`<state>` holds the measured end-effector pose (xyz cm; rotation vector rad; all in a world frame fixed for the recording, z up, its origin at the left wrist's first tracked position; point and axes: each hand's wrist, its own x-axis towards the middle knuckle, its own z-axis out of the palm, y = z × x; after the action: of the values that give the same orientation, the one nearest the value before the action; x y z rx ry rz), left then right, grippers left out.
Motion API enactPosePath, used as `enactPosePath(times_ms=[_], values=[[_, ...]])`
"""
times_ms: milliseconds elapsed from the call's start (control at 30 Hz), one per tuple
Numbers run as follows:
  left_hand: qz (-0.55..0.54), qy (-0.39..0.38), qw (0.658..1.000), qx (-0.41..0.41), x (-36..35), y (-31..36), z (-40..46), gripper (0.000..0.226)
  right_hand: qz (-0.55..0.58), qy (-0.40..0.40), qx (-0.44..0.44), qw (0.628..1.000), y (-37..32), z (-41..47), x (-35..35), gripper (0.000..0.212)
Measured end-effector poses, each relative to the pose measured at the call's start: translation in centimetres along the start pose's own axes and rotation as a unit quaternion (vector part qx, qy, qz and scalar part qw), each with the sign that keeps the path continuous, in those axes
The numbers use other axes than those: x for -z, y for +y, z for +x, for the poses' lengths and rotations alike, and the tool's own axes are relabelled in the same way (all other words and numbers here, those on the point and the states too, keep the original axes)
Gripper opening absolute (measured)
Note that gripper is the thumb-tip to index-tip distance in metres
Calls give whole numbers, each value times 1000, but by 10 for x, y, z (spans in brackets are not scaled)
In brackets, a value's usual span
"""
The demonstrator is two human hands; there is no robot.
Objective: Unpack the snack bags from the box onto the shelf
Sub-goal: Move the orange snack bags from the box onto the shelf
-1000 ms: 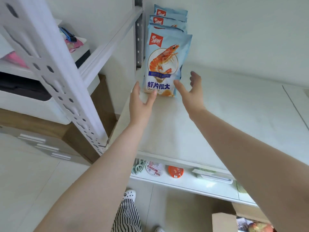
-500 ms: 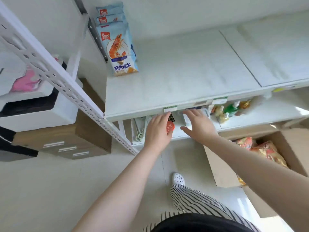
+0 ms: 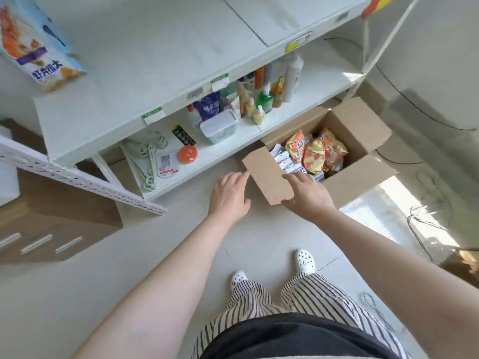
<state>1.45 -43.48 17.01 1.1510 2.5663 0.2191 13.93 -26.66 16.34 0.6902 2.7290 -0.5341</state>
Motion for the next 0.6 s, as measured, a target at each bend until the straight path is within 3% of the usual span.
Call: enactPosePath(times_ms=[400,600], values=[[-31,-77,997,3,-78,214,93,70,-14,-23,-69,997,233,-30,46,72],[-21,-81,996,24,-84,239,130,71,-16,-30,-62,998,286,6,71,73]])
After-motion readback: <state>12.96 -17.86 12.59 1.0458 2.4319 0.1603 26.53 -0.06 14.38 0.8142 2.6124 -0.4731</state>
